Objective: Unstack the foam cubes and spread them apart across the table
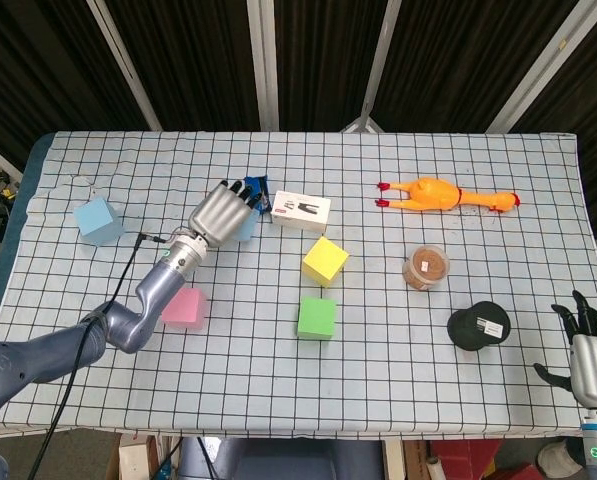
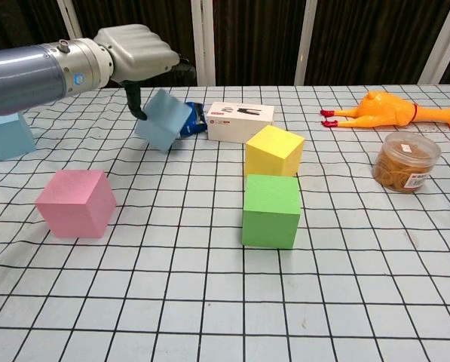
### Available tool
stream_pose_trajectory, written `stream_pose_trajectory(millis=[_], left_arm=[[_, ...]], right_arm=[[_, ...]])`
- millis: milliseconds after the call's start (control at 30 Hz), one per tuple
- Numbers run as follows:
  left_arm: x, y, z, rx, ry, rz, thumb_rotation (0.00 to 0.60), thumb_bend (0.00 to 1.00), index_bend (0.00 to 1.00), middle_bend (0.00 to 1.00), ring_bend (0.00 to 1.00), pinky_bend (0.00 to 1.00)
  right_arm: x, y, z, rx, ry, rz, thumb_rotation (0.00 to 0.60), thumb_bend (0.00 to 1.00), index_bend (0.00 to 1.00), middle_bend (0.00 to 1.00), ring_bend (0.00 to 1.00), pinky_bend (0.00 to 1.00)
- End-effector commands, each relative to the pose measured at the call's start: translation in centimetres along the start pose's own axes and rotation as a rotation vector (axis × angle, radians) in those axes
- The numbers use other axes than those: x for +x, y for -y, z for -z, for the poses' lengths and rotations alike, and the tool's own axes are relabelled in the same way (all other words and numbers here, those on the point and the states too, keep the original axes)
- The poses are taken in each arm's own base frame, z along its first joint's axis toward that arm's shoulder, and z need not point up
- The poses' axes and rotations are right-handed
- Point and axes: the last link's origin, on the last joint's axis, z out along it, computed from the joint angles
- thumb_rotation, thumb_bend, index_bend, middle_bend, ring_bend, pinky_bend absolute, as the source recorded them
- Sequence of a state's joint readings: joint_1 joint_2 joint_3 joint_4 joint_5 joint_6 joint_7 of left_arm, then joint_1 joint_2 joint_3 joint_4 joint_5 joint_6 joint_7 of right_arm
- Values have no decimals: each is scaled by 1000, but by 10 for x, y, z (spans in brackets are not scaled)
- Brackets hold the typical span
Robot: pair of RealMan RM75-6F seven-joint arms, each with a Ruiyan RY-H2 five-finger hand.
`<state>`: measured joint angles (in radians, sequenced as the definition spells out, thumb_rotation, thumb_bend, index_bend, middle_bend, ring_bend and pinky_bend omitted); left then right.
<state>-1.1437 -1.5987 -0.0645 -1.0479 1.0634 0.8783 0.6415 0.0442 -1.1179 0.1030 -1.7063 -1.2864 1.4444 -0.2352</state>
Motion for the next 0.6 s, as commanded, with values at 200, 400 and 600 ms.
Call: stream_pose_trajectory(millis=[200,400,600], left_arm=[[25,-13,11,-31,44,412,600,0,23,0,0,131],[64,8,50,-39,-57,519,600,0,24,0,0,134],[57,50,158,110,-161,487,600,0,64,0,0,134]], right_arm=[[-1,0,-1,-2,-2,4,600,0,207,18,139,23],[1,1,-1,5,-2,-6,600,0,207,18,139,23],[2,2,2,19,-5,-13,600,0,207,18,139,23]])
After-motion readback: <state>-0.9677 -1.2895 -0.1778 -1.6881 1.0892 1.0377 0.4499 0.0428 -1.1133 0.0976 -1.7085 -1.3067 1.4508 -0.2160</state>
